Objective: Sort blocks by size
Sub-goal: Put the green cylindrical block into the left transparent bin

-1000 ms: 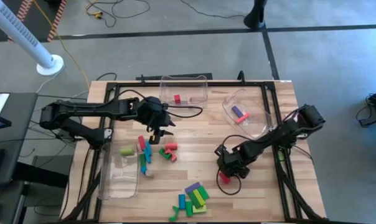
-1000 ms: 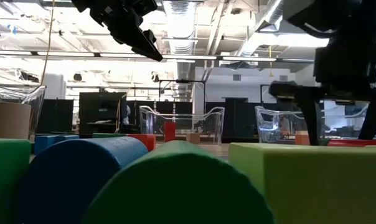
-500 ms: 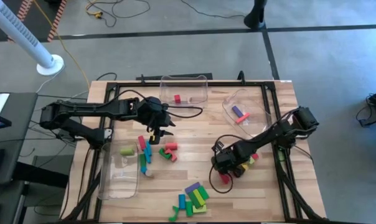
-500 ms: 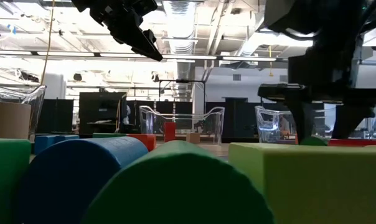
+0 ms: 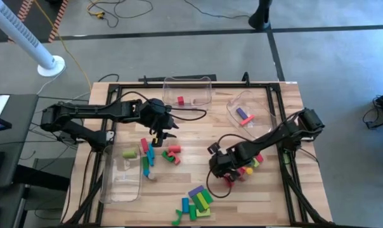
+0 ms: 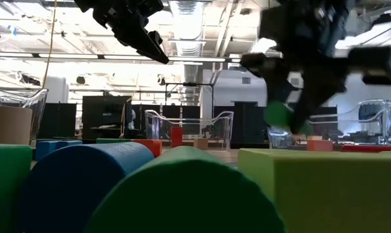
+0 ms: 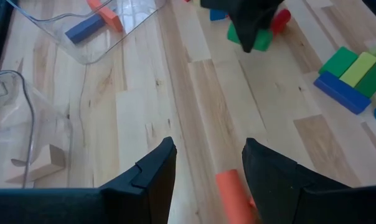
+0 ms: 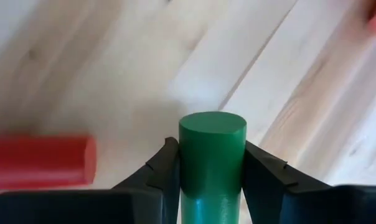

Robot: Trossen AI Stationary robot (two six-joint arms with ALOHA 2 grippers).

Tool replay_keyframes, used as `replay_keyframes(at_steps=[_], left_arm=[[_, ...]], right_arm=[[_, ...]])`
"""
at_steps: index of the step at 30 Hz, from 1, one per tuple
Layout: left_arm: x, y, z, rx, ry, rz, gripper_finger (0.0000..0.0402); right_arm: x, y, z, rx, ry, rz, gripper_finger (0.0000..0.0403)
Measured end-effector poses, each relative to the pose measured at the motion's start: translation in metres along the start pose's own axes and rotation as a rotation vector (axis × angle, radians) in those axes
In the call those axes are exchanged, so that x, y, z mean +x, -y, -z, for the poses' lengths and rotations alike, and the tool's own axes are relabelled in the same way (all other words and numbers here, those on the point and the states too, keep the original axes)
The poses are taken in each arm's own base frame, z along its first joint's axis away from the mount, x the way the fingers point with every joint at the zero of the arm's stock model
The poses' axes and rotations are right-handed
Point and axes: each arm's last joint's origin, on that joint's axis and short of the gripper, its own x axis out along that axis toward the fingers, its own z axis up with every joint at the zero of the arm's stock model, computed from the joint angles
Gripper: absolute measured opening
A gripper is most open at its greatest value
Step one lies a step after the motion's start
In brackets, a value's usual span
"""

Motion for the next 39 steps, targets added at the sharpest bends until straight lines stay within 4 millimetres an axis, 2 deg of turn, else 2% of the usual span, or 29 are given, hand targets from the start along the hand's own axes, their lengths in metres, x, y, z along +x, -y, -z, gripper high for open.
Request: replay_keyframes(at_steps=[7,14,21,27,33,39], left_arm=[[0.0,0.001,0.0,0.046,0.009,0.022,0.0177],[-0.001,0.004,-0.008,0.126,0.138,0.17,0.0177],[-0.002,0.004,-0.015,0.174,0.226,0.217,0.0177],[-0.004,0.006,-0.02,0.248,0.327,0.323,0.0177],[-0.006,0.006,-0.025,0.317,0.396,0.325,0.0177],[-0.007,0.007,-0.035,0.417,0.475,0.229,0.0177]], right_arm=[[-0.016,0.015,-0.022,-0.024,0.125,0.052,0.0157],[-0.036,0.026,-0.045,-0.125,0.233,0.117,0.0157],[-0.057,0.036,-0.063,-0.189,0.317,0.184,0.0157],[-0.076,0.042,-0.078,-0.263,0.393,0.242,0.0157],[-0.108,0.046,-0.089,-0.301,0.53,0.328,0.0157],[-0.15,0.058,-0.088,-0.21,0.746,0.381,0.0157]])
